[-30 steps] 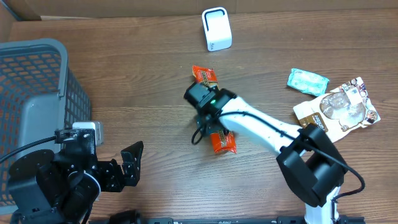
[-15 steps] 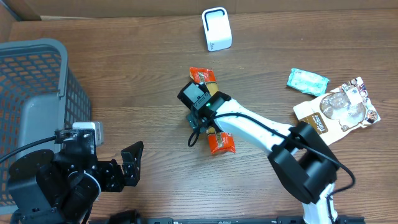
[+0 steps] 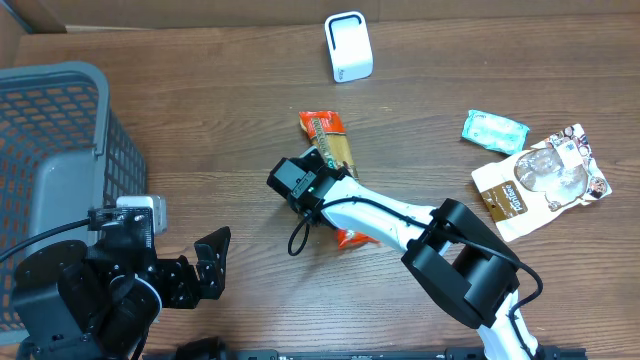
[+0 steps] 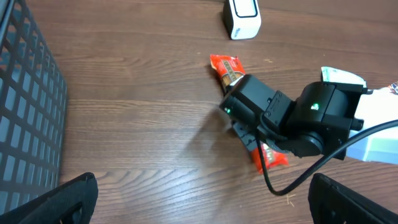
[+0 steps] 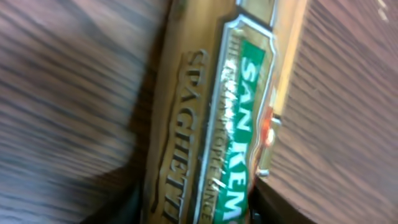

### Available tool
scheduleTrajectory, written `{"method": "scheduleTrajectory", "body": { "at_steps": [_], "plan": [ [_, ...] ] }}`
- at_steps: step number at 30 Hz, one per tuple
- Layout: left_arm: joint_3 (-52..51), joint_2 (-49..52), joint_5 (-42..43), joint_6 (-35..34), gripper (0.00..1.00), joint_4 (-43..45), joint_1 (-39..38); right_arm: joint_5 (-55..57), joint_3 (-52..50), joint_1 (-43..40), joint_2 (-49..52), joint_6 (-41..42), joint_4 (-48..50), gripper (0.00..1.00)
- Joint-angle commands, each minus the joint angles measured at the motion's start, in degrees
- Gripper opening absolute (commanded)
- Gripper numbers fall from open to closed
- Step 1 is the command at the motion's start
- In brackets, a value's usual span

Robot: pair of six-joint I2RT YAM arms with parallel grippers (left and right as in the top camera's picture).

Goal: Scan the item barcode

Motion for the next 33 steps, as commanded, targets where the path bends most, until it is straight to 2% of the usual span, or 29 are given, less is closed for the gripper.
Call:
{"method": "scheduleTrajectory", "body": {
  "at_steps": [1,5,9,16,18,24,27,30,33],
  "plan": [
    [0.63,-0.02,-0.20,0.85,1.00,0.20,0.20,5.33,0.28,-0.59,1.75,1.60,-0.96,0.40],
    [0.63,-0.02,-0.20,0.85,1.00,0.20,0.20,4.50,0.72,-0.59,1.66,1.60,-1.92,0.22],
    [0.63,-0.02,-0.20,0.85,1.00,0.20,0.20,-1.66,3.08,-0.94,1.14,1.60,-4.59,0.04],
    [0.63,-0.02,-0.20,0.85,1.00,0.20,0.20,-20.96,9.18,-6.73,-4.92,0.79,-10.21,0.04],
    [0.63,-0.02,-0.20,0.85,1.00,0.20,0.20,-31.69,9.62,-9.73,-7.54,-1.33,-10.88,0.04],
    [0.63,-0.02,-0.20,0.87,1.00,0.20,0.20,-74.16,8.35,-20.68,-9.33,-12.57,-9.90,0.04],
    [0.63,-0.02,-0.20,0.85,0.99,0.20,0.20,-87.69,4.37,-25.57,-8.22,-15.65,-6.97,0.04],
    [0.63,-0.02,-0.20,0.85,0.99,0.20,0.20,-92.94,-1.77,-28.87,-6.97,-15.56,-2.08,0.04],
    [0.63,-0.02,-0.20,0.87,1.00,0.20,0.20,-93.37,-8.70,-31.08,-6.38,-14.93,3.34,0.04]
  ]
}}
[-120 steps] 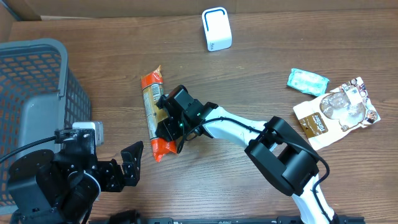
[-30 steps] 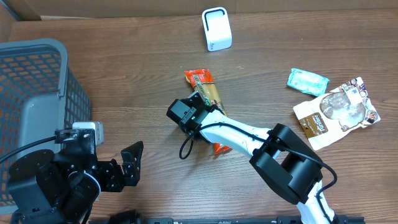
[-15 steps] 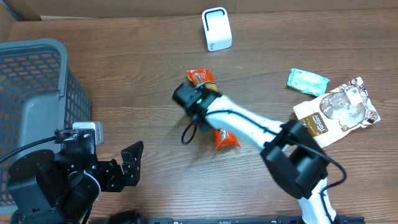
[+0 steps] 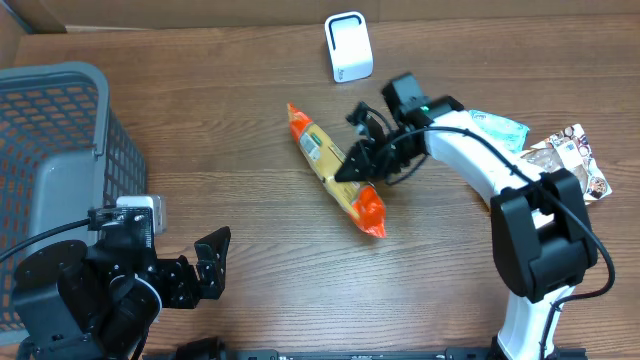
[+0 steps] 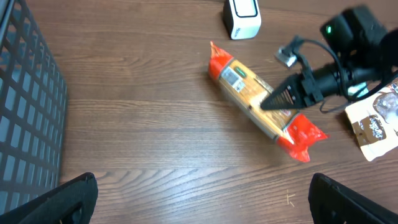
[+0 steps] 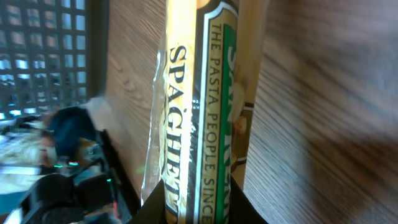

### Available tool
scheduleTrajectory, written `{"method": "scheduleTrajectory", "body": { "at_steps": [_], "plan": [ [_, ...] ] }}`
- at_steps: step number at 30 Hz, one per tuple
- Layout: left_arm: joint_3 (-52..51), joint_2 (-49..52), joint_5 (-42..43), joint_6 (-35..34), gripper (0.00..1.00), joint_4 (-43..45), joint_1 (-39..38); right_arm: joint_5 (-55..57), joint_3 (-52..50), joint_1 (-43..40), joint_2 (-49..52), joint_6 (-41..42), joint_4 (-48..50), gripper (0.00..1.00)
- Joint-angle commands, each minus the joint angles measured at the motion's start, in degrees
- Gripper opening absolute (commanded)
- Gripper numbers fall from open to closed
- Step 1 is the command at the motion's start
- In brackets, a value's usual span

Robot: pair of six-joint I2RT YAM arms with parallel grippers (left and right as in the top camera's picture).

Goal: Scan the item barcode

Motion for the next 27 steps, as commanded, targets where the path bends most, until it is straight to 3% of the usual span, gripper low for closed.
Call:
{"method": "scheduleTrajectory", "body": {
  "at_steps": [1,2,6,9,15,18,23,27],
  "plan": [
    [0.63,-0.02,-0.22,0.85,1.00,0.20,0.20,-10.84,-5.95,-1.84,0.17,-1.95,3.02,0.07],
    [0.63,-0.02,-0.22,0.85,1.00,0.20,0.20,-8.70,-7.56,-2.60,0.17,-1.92,3.91,0.11],
    [0.63,-0.02,-0.22,0.85,1.00,0.20,0.20,7.41,-9.03,-5.09,0.15,0.79,3.54,0.45],
    [0.63,-0.02,-0.22,0.85,1.00,0.20,0.20,16.15,-8.33,-7.04,0.04,0.81,3.50,0.58],
    [0.63,-0.02,-0.22,0.85,1.00,0.20,0.20,11.28,-4.31,-9.86,0.04,-7.67,0.20,0.66],
    [0.63,-0.02,-0.22,0.85,0.99,0.20,0.20,8.70,-3.15,-8.59,0.04,-13.20,-1.70,0.77],
    [0.63,-0.02,-0.22,0.85,1.00,0.20,0.20,13.62,-3.45,-4.22,0.07,-13.09,-0.26,0.98],
    [0.63,-0.02,-0.22,0.85,1.00,0.20,0.20,17.11,-3.45,-2.36,1.22,-12.66,0.92,1.00]
  ]
}}
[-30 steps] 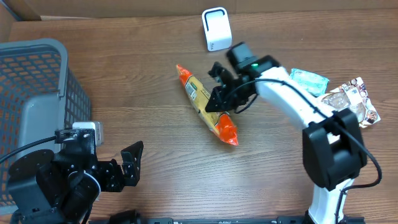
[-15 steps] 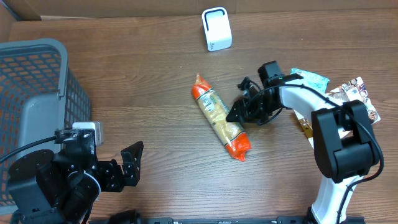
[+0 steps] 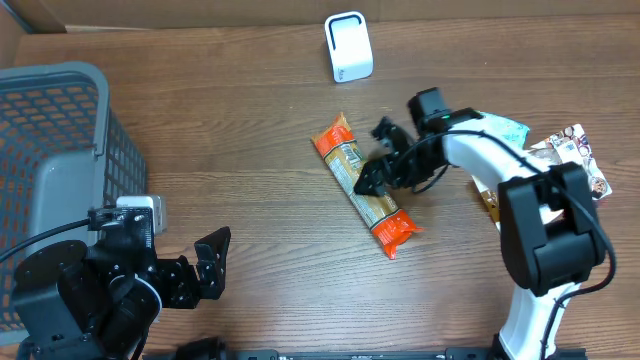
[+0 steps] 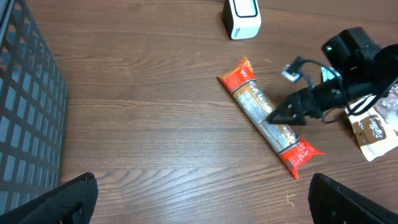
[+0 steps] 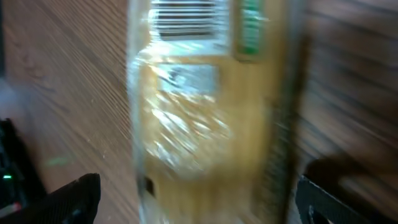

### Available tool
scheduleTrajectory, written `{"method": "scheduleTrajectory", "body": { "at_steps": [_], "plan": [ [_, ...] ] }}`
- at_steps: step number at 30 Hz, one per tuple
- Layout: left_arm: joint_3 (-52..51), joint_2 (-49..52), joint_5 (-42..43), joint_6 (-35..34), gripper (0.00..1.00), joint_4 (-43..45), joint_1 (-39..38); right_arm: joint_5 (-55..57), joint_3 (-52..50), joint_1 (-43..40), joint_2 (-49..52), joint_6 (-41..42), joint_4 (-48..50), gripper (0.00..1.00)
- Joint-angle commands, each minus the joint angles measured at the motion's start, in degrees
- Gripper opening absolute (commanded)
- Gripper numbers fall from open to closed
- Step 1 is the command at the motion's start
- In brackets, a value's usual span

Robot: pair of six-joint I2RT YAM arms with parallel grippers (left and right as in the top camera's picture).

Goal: Scan the item barcode

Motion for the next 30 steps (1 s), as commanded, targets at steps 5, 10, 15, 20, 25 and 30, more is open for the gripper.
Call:
{"method": "scheduleTrajectory", "body": {
  "at_steps": [5,10,15,20,25,30],
  "plan": [
    [0.63,-0.02,-0.20,0.85,1.00,0.20,0.20,3.78,0.92,0.44,4.63,-1.20,0.46,1.00],
    [0.63,-0.02,-0.20,0.85,0.99,0.20,0.20,3.78,0.87,-0.55,6.60,-1.25,-0.24,1.00],
    [0.63,-0.02,-0.20,0.85,1.00,0.20,0.20,4.04,1.16,-2.56,6.58,-1.22,-1.05,0.92],
    [0.63,-0.02,-0.20,0.85,1.00,0.20,0.20,12.96,1.16,-3.89,6.58,-0.96,-1.79,0.89],
    [0.63,-0.02,-0.20,0.85,1.00,0.20,0.20,12.94,1.07,-3.65,6.60,-0.94,-2.10,0.89],
    [0.63,-0.02,-0.20,0.85,0.99,0.20,0.20,12.07,-1.31,0.11,6.84,-0.74,-0.31,0.89]
  ]
}}
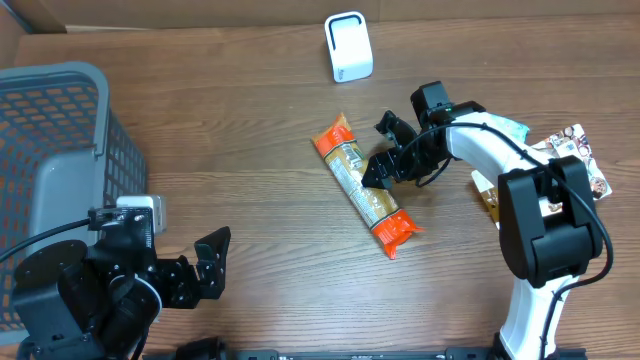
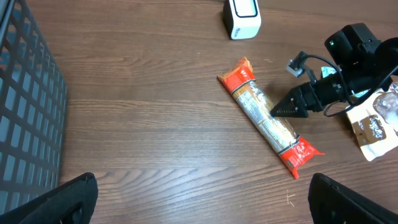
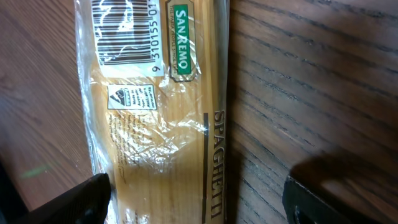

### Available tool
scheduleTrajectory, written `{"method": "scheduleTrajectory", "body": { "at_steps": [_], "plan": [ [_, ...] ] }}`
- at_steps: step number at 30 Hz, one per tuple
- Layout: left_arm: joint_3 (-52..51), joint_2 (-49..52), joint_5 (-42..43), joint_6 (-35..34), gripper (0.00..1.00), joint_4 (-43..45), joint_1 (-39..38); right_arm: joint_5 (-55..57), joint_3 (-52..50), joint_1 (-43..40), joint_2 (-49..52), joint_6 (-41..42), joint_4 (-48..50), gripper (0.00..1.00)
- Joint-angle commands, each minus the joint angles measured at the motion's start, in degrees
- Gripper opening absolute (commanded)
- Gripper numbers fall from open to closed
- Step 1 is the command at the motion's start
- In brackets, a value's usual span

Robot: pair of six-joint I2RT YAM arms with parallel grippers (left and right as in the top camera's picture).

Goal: Scan the item barcode

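Observation:
The spaghetti packet (image 1: 361, 186) lies slantwise on the wooden table, barcode label (image 3: 129, 36) facing up, orange ends at both tips. My right gripper (image 1: 381, 152) is at the packet's right edge, open, its fingers (image 3: 92, 196) straddling the packet (image 3: 161, 137) without holding it. The white scanner (image 1: 348, 47) stands at the back, beyond the packet's upper end. My left gripper (image 2: 202, 205) hovers open over bare wood near the front left, far from the packet (image 2: 268, 124).
A grey mesh basket (image 1: 60, 140) fills the left side. At the right lie a teal packet (image 1: 505, 125) and a brown pouch (image 1: 545, 175) beside the right arm. The table's back edge runs just behind the scanner (image 2: 243, 17).
The packet lies where it lay. My right gripper, still open, has shifted slightly up and back from the packet's middle. The left arm is unchanged.
My right gripper was down over the packet, brand side up, mid-table. Then it was shut on the packet, holding it further back. Then the packet lay barcode side up nearer the scanner with the gripper open beside it, as now.

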Motion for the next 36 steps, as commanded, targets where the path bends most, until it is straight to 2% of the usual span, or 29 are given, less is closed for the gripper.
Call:
{"method": "scheduleTrajectory", "body": {
  "at_steps": [1,4,7,10,16,24,30,34,36],
  "plan": [
    [0.63,-0.02,-0.22,0.85,0.99,0.20,0.20,9.68,-5.05,3.48,4.37,1.70,2.10,0.89],
    [0.63,-0.02,-0.22,0.87,0.99,0.20,0.20,12.98,-7.69,5.40,4.44,4.39,5.66,0.84],
    [0.63,-0.02,-0.22,0.87,0.99,0.20,0.20,12.00,-8.48,5.99,4.44,4.50,6.05,0.55],
    [0.63,-0.02,-0.22,0.85,0.99,0.20,0.20,9.70,-8.48,5.99,4.44,4.48,5.38,0.35],
    [0.63,-0.02,-0.22,0.85,0.99,0.20,0.20,8.13,-7.65,5.62,4.44,4.50,1.75,0.04],
    [0.63,-0.02,-0.22,0.85,0.99,0.20,0.20,10.93,2.84,4.15,1.46,5.95,-10.01,0.04],
    [0.63,-0.02,-0.22,0.85,0.99,0.20,0.20,30.97,10.67,6.43,-6.16,17.18,-15.78,0.04],
    [0.63,-0.02,-0.22,0.85,0.99,0.20,0.20,53.68,10.95,12.02,-9.09,28.41,-19.32,0.04],
    [0.63,-0.02,-0.22,0.85,1.00,0.20,0.20,59.25,10.64,14.40,-8.85,31.39,-21.16,0.04]
  ]
}}
